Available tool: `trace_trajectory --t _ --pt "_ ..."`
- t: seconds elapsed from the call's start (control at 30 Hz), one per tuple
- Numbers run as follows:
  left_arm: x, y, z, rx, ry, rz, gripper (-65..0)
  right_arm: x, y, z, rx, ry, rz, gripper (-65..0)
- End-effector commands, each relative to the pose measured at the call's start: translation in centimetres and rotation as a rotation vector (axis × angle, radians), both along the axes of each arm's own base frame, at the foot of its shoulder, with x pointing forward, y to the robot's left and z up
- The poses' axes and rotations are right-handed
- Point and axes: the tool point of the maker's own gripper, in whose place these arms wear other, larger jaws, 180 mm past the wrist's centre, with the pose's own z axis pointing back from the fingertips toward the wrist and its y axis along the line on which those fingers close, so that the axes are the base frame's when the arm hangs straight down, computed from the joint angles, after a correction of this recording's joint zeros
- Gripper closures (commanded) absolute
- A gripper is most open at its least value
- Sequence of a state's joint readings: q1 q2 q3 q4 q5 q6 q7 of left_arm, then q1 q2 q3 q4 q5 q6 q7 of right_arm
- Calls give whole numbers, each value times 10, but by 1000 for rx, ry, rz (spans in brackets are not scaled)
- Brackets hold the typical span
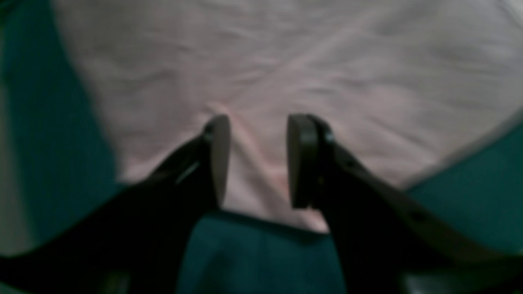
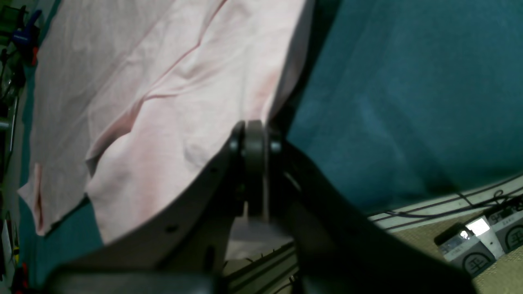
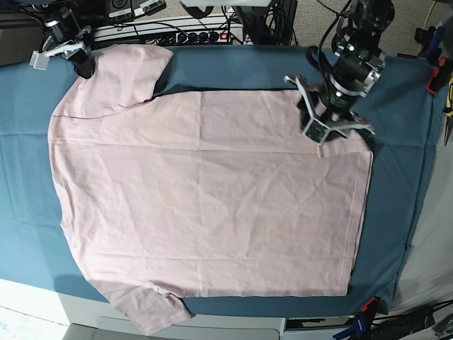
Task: Fold the T-shirt properly
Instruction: 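Lower the left gripper onto the corner of the shirt body, then close the left gripper on the shirt corner and lift slightly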
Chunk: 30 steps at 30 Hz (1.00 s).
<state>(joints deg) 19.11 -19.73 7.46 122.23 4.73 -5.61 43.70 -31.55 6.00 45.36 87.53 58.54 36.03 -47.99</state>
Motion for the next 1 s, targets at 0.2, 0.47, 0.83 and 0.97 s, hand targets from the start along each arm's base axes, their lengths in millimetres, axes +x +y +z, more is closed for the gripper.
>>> trace_trajectory --t 0.2,0.47,0.83,0.97 --pt "5 14 -23 117 24 27 -243 -13 2 -11 -15 88 31 0" --pt "15 -17 -26 294 -79 -33 -243 -13 2 -11 -15 88 31 0" --pt "20 1 -68 457 -28 -37 -243 -13 2 -11 -16 86 30 0" --pt "19 9 -79 482 0 -28 -243 -13 2 -11 -16 86 30 0"
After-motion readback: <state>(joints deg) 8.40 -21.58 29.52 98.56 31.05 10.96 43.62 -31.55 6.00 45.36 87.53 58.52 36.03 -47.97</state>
